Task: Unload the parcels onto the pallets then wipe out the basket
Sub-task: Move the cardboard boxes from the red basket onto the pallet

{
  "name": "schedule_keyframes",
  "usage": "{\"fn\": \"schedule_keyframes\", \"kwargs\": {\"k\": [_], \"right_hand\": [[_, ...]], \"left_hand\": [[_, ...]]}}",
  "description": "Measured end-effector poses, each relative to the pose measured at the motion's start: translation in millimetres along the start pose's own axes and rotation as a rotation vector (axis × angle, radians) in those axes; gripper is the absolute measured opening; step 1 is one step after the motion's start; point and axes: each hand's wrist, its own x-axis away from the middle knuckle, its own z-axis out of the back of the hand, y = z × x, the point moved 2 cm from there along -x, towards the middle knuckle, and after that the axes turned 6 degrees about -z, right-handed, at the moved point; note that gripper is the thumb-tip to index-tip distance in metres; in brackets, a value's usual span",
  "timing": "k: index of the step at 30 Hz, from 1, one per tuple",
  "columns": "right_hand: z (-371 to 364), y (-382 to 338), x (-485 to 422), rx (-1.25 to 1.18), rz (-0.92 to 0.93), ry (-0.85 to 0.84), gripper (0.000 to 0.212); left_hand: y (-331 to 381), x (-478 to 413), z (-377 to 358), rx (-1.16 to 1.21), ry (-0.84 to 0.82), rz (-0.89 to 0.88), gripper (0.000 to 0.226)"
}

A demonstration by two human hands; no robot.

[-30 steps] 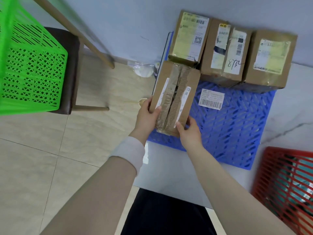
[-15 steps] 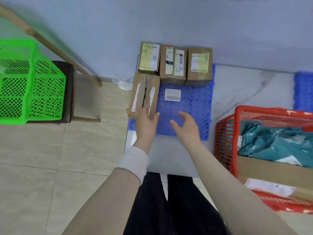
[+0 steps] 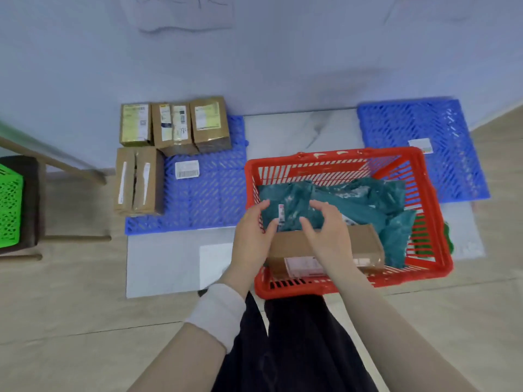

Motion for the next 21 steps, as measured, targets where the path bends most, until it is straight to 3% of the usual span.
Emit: {"fn": "schedule_keyframes", "kwargs": {"k": [4, 13, 17, 21], "right_hand": [[36.6, 41.8, -7.0, 0.025, -0.128, -0.014, 0.043], [75.2, 139.3, -14.6, 0.112, -0.381, -0.137, 0.077], [79.9, 167.6, -21.6, 0.136, -0.374, -0.287, 0.085], [83.0, 182.5, -37.4, 0.053, -0.36, -0.396, 0.079]], "left_hand": [[7.5, 7.3, -38.0, -0.036, -0.071, 0.036, 0.04], [-40.7, -1.3, -77.2, -0.204, -0.282, 0.387, 0.054], [-51.0, 1.2, -91.6, -0.24, -0.365, 0.516, 0.055], [-54.5, 1.4, -103.5, -0.256, -0.312, 0.641, 0.057]]}}
